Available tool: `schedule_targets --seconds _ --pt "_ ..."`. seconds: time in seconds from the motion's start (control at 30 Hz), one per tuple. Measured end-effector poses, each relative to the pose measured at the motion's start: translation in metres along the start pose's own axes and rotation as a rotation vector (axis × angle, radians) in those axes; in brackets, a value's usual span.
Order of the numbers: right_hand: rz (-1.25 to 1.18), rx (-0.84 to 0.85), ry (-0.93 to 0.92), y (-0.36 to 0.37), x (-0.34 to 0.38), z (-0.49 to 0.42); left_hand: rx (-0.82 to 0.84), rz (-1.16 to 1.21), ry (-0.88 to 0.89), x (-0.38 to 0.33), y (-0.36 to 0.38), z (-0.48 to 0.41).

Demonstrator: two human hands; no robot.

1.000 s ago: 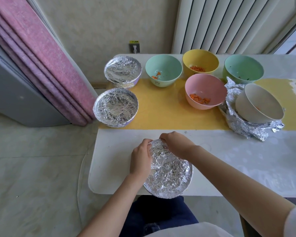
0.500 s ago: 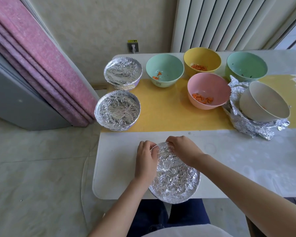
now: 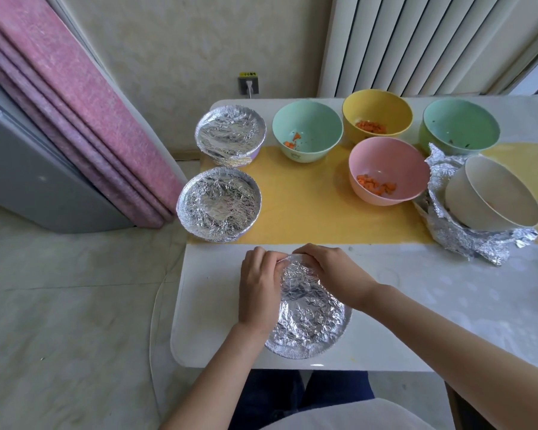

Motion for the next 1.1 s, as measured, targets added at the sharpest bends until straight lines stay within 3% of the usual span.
schedule_targets --seconds 0.1,0.23,0.47,0.63,1.1 --pt "-0.003 -0.011 -0.038 -0.001 0.001 0.004 -0.001 0.007 0.051 -0.004 0.001 0.006" --pt "0.176 0.072 -0.075 -0.003 0.01 0.007 0.001 0.005 0.06 -0.004 0.001 0.009" --pt "0.135 0.009 -0.089 -0.001 0.007 0.018 0.018 -0.02 0.102 -0.012 0.005 0.013" --pt "0.177 -0.027 -0.075 0.0 0.006 0.028 0.011 0.069 0.039 -0.016 0.001 0.016" --pt "0.118 0.071 -0.176 -0.002 0.004 0.027 0.023 0.0 0.122 -0.022 0.007 0.022"
Point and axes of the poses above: each hand's wrist, its own z-axis away from the middle knuckle, its own y-axis out of the palm, x = y × z, the point moved 6 cm from there along -z, towards the middle knuckle, and after that the axes turned 12 degrees about z, right-handed, at the moved point
